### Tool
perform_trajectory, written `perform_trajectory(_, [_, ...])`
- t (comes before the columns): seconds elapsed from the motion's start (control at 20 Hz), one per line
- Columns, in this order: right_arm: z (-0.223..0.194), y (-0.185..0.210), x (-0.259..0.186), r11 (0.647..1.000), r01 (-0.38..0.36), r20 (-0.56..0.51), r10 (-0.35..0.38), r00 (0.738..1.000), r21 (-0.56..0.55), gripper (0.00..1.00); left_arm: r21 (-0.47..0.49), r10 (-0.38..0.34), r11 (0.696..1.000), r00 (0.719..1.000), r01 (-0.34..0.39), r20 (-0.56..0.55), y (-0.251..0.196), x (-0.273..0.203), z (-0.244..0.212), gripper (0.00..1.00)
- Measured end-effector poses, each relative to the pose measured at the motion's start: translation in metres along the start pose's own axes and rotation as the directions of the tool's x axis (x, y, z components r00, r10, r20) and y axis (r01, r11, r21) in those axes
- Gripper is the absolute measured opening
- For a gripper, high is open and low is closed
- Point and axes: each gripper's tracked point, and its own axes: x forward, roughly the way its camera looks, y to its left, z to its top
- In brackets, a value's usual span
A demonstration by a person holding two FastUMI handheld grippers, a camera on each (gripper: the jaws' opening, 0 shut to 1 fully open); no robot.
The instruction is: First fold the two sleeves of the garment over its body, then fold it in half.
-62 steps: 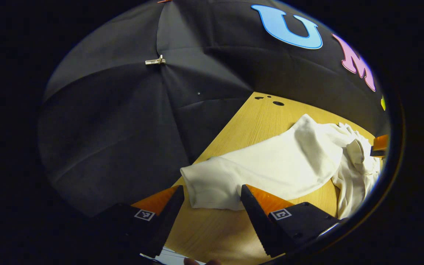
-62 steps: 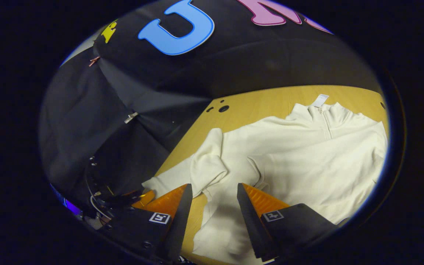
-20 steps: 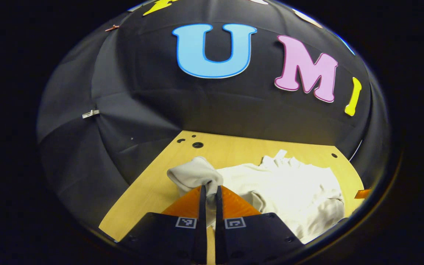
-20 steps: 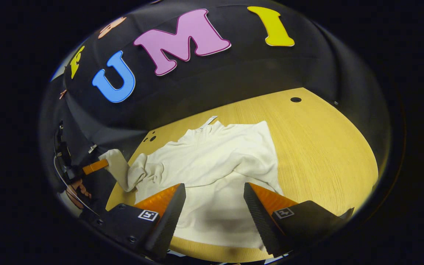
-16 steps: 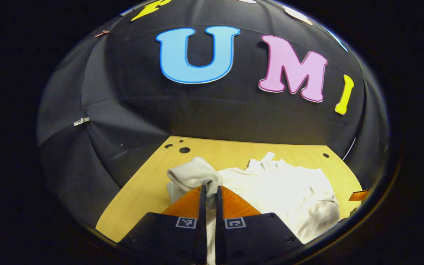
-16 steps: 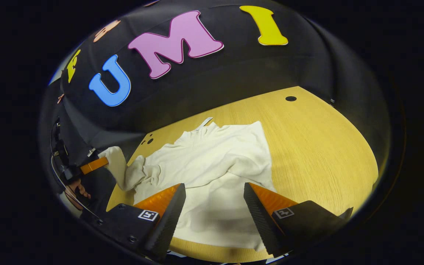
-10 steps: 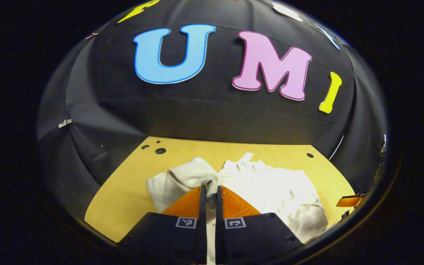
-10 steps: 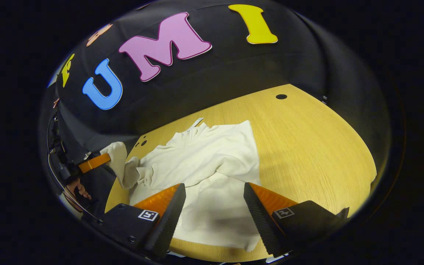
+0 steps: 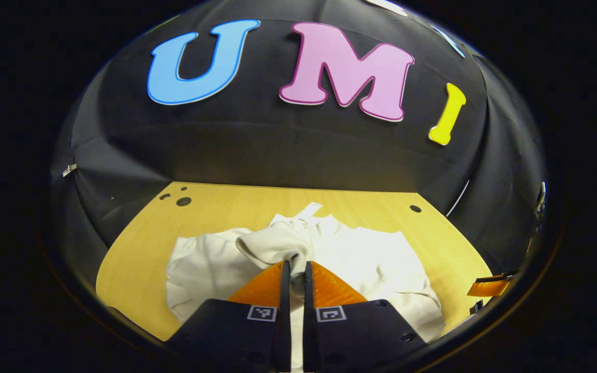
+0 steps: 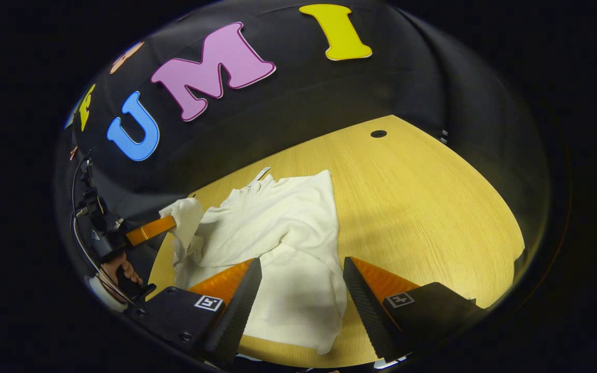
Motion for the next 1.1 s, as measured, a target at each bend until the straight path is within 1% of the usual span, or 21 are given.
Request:
perform_trajectory(0.1, [0.003, -0.008, -0.001, 1.000, 0.000, -0.004, 0.000, 1.000, -0.002, 0.97, 0.019, -0.002, 1.000, 1.000, 0.003, -0.025, -0.012, 0.010, -0.011, 0.14])
perform_trajectory(0.25, [0.007, -0.021, 0.002, 1.000, -0.001, -0.015, 0.001, 1.000, 0.000, 0.97, 0.021, -0.016, 1.000, 0.998, 0.017, -0.058, -0.029, 0.022, -0.025, 0.13])
perform_trajectory(0.45, [0.009, -0.035, 0.006, 1.000, -0.002, -0.035, 0.002, 0.999, 0.002, 0.98, -0.016, -0.065, 0.998, 0.994, 0.064, -0.091, -0.055, 0.035, -0.044, 0.15])
perform_trajectory(0.55, [0.009, -0.040, 0.008, 1.000, -0.009, -0.042, 0.009, 0.999, -0.001, 0.97, -0.018, -0.064, 0.998, 0.991, 0.063, -0.115, -0.061, 0.041, -0.055, 0.15])
perform_trajectory(0.6, [0.009, -0.043, 0.009, 1.000, -0.011, -0.048, 0.011, 0.999, -0.001, 0.97, -0.014, -0.058, 0.998, 0.990, 0.057, -0.129, -0.064, 0.044, -0.060, 0.20])
perform_trajectory(0.65, [0.010, -0.045, 0.010, 1.000, -0.013, -0.053, 0.013, 0.999, 0.001, 0.97, -0.010, -0.052, 0.999, 0.989, 0.052, -0.141, -0.066, 0.047, -0.065, 0.27])
perform_trajectory(0.7, [0.010, -0.047, 0.012, 1.000, -0.016, -0.058, 0.016, 0.998, 0.002, 0.97, -0.008, -0.051, 0.999, 0.987, 0.051, -0.153, -0.070, 0.049, -0.069, 0.22])
perform_trajectory(0.75, [0.010, -0.049, 0.013, 1.000, -0.018, -0.062, 0.018, 0.998, 0.003, 0.98, -0.004, -0.051, 0.999, 0.986, 0.051, -0.161, -0.074, 0.051, -0.073, 0.29])
perform_trajectory(0.85, [0.010, -0.053, 0.014, 1.000, -0.026, -0.069, 0.026, 0.997, 0.000, 0.97, 0.004, -0.059, 0.998, 0.983, 0.061, -0.175, -0.085, 0.054, -0.081, 0.41])
perform_trajectory(1.0, [0.007, -0.057, 0.016, 1.000, -0.030, -0.086, 0.029, 0.996, -0.005, 0.98, 0.025, -0.078, 0.996, 0.979, 0.084, -0.190, -0.102, 0.054, -0.087, 0.41])
perform_trajectory(1.05, [0.007, -0.058, 0.017, 1.000, -0.031, -0.088, 0.030, 0.996, -0.005, 0.97, 0.026, -0.092, 0.995, 0.977, 0.099, -0.192, -0.108, 0.053, -0.089, 0.51])
perform_trajectory(1.1, [0.006, -0.058, 0.019, 0.999, -0.032, -0.090, 0.031, 0.995, -0.005, 0.97, 0.019, -0.116, 0.992, 0.974, 0.122, -0.193, -0.116, 0.049, -0.089, 0.53])
